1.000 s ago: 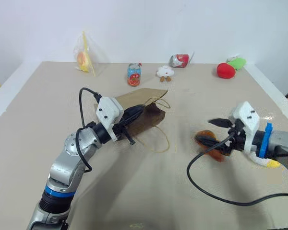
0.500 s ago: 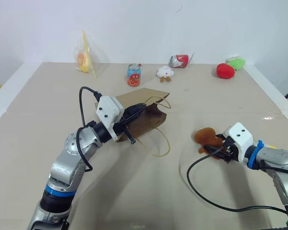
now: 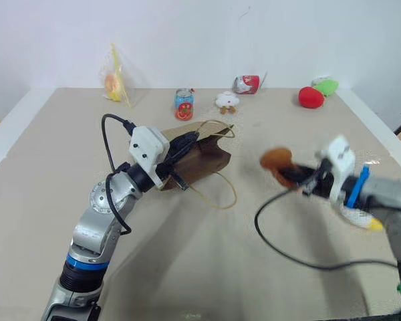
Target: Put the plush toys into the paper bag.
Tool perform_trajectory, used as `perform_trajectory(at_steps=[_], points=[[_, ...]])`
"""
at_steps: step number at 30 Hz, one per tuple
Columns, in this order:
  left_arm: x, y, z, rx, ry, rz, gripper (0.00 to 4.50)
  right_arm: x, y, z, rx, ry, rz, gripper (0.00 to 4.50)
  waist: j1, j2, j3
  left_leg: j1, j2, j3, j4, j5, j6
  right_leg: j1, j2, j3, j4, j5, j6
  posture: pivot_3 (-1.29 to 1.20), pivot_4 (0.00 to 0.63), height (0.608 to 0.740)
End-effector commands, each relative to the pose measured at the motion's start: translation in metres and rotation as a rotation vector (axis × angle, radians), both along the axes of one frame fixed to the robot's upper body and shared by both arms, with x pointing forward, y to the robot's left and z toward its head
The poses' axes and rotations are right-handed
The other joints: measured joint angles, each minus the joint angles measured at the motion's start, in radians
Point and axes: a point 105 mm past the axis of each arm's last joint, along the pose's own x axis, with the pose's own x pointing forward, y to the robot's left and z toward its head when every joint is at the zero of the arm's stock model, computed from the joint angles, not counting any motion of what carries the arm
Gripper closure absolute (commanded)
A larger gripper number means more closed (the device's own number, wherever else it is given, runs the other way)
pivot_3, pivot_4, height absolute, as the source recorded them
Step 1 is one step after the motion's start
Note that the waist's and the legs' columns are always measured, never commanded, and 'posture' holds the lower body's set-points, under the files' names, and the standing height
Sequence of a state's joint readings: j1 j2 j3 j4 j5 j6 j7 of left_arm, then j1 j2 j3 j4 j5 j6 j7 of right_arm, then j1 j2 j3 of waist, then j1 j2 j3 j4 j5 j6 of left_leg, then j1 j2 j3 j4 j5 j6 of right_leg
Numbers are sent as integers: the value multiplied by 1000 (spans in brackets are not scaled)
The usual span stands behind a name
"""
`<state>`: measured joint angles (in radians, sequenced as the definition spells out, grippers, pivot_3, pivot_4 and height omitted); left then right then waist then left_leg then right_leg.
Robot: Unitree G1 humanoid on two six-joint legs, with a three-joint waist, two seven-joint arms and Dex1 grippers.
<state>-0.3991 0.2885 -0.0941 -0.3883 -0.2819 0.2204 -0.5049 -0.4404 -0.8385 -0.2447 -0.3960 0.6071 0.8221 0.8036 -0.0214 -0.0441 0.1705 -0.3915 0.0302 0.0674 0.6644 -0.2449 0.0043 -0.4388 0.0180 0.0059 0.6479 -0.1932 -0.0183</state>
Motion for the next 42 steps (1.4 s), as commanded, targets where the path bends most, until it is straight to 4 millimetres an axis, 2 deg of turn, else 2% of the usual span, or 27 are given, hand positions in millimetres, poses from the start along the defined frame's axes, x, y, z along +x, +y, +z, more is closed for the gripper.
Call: perform_trajectory(at_steps=[1,2,5,13,18,22,26,30,36,42], points=[[0,4,12,-19,-64,31,4500,-15,37,12,65,32,144,4389,3,-1,0,0,0,-1,-1,0,0,0,0,-1,0,0,0,0,150,740],[1,3,12,-22,-66,34,4500,-18,52,11,70,49,194,4389,4,-1,0,0,0,-1,-1,0,0,0,0,-2,0,-1,-2,0,150,740],[3,3,13,-39,-69,52,4500,-21,80,0,55,89,271,4389,3,-1,0,-2,-1,0,-1,0,0,-1,-2,-1,0,-1,-2,0,150,740],[7,1,15,-69,-56,79,4500,-8,111,-12,26,93,319,4389,4,-1,0,-6,-3,1,1,0,0,-3,-6,-1,-2,0,1,0,150,740],[23,18,12,-107,3,180,4500,-6,114,-16,12,91,326,4389,3,-1,0,-6,-3,0,1,0,0,-3,-5,-2,-2,0,1,0,150,740],[27,22,11,-98,7,198,4500,-12,105,-20,-6,102,328,4389,3,-1,0,-6,-3,0,1,0,0,-3,-5,-2,-1,0,0,0,150,740],[20,14,13,-76,-13,145,4500,-16,102,-20,-17,101,349,4389,3,-1,0,-7,-3,0,1,0,0,-3,-5,-2,-2,0,1,0,150,740],[12,5,11,-55,-17,83,4500,-9,108,-18,-6,84,343,4389,2,-1,0,-6,-2,0,1,0,0,-3,-5,-2,-1,0,0,0,150,740],[1,-3,9,-26,-26,21,4500,-1,122,-8,2,42,370,4389,-1,-1,0,-6,-2,0,1,0,0,-3,-4,-2,-1,0,0,0,150,740],[-2,-4,7,-12,-28,5,4500,4,135,-12,-40,45,401,4389,0,0,0,-6,-2,1,1,0,0,-3,-5,-2,-1,0,0,0,150,740]])
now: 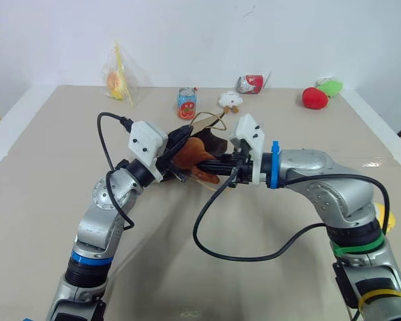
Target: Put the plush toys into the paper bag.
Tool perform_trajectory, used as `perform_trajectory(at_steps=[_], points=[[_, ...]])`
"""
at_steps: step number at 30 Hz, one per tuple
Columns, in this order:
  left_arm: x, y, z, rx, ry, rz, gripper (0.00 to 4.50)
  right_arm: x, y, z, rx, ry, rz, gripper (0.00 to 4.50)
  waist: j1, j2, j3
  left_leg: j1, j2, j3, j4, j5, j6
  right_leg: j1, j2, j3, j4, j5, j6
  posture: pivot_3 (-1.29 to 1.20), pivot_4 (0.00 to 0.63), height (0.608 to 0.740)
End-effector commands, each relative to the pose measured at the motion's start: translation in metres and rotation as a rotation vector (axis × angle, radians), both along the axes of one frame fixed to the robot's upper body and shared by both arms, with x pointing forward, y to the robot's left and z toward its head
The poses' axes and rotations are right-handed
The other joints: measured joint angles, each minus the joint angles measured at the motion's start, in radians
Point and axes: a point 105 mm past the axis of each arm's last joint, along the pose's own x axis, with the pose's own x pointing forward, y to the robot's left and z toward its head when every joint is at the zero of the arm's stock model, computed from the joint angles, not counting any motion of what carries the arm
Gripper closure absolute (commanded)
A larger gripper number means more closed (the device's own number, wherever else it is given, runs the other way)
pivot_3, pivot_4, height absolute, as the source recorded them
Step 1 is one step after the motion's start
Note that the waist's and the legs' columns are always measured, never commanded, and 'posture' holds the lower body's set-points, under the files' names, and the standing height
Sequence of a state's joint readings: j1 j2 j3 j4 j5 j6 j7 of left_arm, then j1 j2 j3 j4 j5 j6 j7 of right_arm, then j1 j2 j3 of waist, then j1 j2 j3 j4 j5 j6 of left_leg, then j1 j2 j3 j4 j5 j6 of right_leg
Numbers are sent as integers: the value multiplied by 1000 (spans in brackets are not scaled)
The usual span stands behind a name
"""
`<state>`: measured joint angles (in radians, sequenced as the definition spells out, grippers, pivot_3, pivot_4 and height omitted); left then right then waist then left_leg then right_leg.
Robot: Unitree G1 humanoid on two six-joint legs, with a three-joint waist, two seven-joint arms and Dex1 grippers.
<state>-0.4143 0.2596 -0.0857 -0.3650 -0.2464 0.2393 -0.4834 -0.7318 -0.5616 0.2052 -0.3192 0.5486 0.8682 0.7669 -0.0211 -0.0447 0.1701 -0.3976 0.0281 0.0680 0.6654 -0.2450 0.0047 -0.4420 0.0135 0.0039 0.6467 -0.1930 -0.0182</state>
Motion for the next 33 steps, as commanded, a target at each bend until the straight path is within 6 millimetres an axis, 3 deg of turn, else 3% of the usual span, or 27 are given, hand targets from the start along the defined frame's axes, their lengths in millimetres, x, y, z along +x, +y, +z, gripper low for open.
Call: perform_trajectory(at_steps=[1,11,23,33], points=[[-10,-5,9,-3,-46,-40,4500,-1,8,11,-13,-61,42,4389,0,0,0,0,0,0,0,0,0,0,0,0,0,0,0,0,150,740],[-13,-6,12,-27,-55,-50,4500,14,16,-18,-142,10,40,4389,-1,0,0,0,0,0,0,0,0,0,0,0,0,0,0,0,150,740],[-9,-5,6,-45,-8,-30,4500,43,43,9,-31,-118,-66,4389,0,0,0,-1,0,0,0,0,0,-1,-1,0,0,0,-1,0,150,740],[-1,1,11,-46,-6,18,4500,48,44,-24,-147,-217,-117,4389,-1,0,0,-1,0,0,0,0,0,-1,0,0,0,0,-1,0,150,740]])
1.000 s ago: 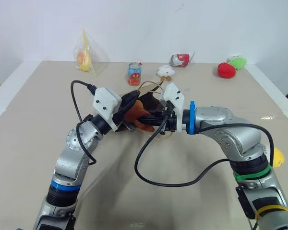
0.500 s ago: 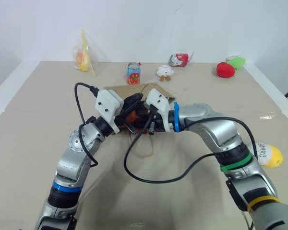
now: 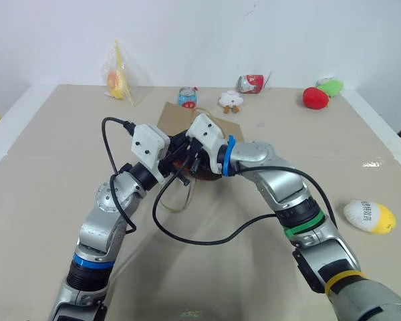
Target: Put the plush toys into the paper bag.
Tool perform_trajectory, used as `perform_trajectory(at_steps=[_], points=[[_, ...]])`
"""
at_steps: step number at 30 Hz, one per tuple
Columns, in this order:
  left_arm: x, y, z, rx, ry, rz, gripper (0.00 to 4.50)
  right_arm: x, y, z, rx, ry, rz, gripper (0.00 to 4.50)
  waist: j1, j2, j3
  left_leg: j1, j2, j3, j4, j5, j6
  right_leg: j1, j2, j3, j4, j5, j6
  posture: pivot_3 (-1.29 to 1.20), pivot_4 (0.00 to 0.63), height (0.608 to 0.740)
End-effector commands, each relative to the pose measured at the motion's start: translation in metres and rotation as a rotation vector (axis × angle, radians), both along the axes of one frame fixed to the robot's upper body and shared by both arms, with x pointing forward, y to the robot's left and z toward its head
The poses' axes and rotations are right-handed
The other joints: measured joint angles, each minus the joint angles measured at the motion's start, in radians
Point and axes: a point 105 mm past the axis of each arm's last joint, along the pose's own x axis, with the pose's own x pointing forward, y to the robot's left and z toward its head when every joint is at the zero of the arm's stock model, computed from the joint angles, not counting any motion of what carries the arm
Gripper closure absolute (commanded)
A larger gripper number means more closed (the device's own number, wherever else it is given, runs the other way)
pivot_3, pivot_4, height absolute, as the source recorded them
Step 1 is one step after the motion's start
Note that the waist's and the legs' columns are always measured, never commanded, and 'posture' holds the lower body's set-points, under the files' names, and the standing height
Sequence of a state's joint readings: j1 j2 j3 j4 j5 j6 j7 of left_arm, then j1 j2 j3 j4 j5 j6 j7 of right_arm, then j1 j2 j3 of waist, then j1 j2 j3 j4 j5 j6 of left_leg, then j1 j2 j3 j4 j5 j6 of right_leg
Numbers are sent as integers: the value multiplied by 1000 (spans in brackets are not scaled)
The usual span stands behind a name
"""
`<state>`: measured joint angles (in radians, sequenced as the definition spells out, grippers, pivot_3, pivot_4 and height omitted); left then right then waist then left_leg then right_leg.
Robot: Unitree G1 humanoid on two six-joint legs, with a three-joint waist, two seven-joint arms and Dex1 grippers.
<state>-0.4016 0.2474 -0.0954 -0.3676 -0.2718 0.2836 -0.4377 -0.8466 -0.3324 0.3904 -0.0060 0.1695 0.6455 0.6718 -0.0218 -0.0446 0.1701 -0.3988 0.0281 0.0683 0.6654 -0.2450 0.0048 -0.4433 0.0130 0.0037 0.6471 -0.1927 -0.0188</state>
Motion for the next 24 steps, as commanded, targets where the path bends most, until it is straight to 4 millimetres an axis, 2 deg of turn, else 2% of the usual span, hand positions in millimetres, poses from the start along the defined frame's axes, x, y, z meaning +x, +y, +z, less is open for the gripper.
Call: perform_trajectory(at_steps=[1,8,15,19,24], points=[[-3,3,18,-8,-70,5,4500,-1,-2,0,-48,-65,12,4389,0,0,0,0,0,0,0,0,0,0,0,0,0,0,0,0,150,740],[4,8,19,12,-82,44,4500,-5,-10,8,-100,-134,31,4389,1,0,0,0,0,0,0,0,0,0,0,0,0,0,0,0,150,740],[8,13,17,24,-76,93,4500,-3,-25,26,-34,-154,-43,4389,0,0,0,0,0,-1,0,0,0,0,0,0,0,0,0,0,150,740],[1,5,17,24,-77,62,4500,1,-30,33,37,-141,-103,4389,0,0,0,0,0,0,0,0,0,0,0,0,0,0,0,0,150,740],[-6,-3,20,12,-81,32,4500,7,-29,31,59,-145,-148,4389,0,0,0,0,0,0,0,0,0,0,0,0,0,0,0,0,150,740]])
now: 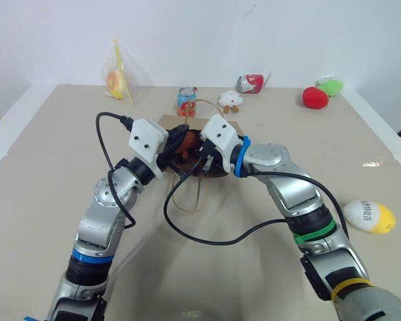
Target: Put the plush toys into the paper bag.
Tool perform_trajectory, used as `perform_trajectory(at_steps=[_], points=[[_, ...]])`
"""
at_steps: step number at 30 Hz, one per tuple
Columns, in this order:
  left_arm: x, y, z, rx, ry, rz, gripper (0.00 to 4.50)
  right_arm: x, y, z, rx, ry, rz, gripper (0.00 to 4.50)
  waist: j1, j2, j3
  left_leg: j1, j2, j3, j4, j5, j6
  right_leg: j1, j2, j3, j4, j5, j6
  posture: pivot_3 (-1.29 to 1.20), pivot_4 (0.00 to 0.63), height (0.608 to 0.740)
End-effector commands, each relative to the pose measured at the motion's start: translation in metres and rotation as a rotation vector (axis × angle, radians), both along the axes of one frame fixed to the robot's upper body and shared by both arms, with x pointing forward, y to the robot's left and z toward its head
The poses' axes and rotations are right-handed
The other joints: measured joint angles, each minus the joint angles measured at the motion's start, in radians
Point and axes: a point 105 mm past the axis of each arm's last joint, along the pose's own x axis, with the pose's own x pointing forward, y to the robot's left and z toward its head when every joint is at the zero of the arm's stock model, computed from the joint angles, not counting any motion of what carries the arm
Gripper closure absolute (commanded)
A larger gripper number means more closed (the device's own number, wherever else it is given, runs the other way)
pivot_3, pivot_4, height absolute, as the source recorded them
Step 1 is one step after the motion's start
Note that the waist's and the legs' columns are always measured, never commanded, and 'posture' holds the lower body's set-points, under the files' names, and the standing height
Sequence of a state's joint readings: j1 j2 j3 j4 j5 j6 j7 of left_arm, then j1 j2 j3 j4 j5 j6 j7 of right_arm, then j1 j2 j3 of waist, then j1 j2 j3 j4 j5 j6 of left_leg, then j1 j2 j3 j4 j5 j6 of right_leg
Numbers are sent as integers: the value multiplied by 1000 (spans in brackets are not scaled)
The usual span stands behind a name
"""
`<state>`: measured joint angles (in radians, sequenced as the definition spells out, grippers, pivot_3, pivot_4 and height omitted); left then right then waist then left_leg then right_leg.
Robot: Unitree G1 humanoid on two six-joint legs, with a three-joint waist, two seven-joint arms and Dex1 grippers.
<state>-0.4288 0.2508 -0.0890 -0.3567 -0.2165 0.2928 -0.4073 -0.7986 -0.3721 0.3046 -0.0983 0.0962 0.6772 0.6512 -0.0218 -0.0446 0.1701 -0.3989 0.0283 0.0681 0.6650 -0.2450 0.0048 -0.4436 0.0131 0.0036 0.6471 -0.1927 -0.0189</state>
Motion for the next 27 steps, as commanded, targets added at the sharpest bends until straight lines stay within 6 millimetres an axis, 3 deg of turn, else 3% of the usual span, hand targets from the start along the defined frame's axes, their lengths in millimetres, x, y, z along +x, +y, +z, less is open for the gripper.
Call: perform_trajectory(at_steps=[1,19,20,23,26,27], points=[[-14,-7,17,-17,-62,-37,4500,3,0,18,55,-74,-35,4389,0,0,0,0,0,0,0,0,0,0,0,0,0,0,0,0,150,740],[-13,-15,13,-38,-34,-62,4500,11,24,19,136,-64,-9,4389,0,0,0,0,0,0,0,0,0,0,0,0,0,0,0,0,150,740],[-12,-15,12,-40,-31,-59,4500,10,24,19,144,-55,-4,3617,0,0,0,0,0,0,0,0,0,0,0,0,0,0,0,0,150,740],[-8,-13,11,-39,-27,-49,4500,3,24,20,137,-46,35,2917,0,0,0,0,0,0,0,0,0,0,0,0,0,0,0,0,150,740],[-3,-10,12,-50,-18,-33,4500,-9,14,21,122,-33,70,1716,1,0,0,0,0,0,0,0,0,0,0,0,0,0,0,0,150,740],[0,-9,13,-58,-14,-24,4500,-14,8,19,112,-24,74,1510,2,0,0,0,0,0,0,0,0,0,0,0,0,0,0,0,150,740]])
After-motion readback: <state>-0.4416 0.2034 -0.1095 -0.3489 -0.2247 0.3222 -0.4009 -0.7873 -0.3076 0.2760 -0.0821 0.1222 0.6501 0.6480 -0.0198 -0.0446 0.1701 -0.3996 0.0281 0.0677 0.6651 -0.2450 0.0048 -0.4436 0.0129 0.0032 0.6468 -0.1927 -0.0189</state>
